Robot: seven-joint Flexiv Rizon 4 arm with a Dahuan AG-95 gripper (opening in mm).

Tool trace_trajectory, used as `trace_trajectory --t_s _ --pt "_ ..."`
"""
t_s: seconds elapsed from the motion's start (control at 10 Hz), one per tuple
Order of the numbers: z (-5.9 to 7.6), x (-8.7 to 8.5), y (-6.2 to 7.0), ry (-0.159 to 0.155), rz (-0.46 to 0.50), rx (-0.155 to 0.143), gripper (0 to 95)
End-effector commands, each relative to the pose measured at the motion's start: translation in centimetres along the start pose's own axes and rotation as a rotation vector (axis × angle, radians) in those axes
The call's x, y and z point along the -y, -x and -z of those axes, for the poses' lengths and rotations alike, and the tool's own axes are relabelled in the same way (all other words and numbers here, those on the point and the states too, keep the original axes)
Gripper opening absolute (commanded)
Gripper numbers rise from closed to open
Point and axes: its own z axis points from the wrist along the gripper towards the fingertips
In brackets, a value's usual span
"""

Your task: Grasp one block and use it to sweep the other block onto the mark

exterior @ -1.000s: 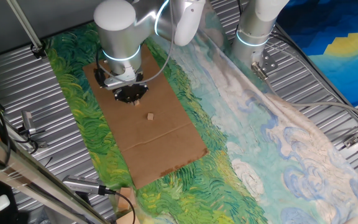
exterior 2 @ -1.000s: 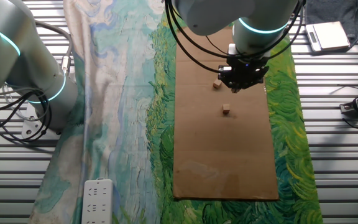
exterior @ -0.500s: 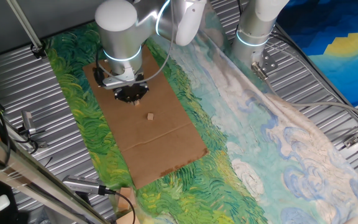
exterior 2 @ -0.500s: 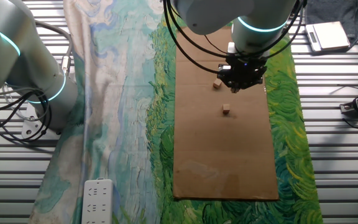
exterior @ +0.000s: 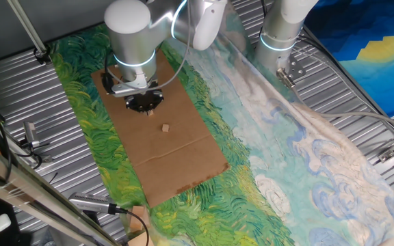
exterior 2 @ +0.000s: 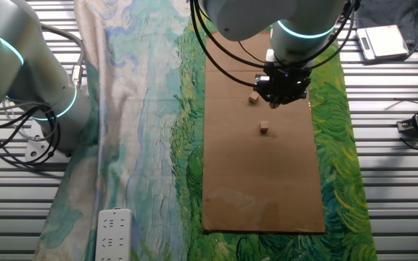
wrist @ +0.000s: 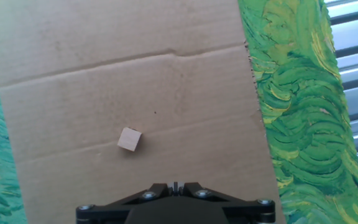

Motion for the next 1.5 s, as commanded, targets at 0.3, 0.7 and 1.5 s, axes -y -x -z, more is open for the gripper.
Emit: trace_trajectory --t_s 0.3,0.7,1.5 --pt "0.0 0.0 0.0 -0.004 -0.064 -0.010 0.0" --pt "0.0 0.0 0.0 -0.001 -0.050 -0.008 0.0" --pt "0.4 1.4 -2.0 0.006 -0.017 -0.007 0.0"
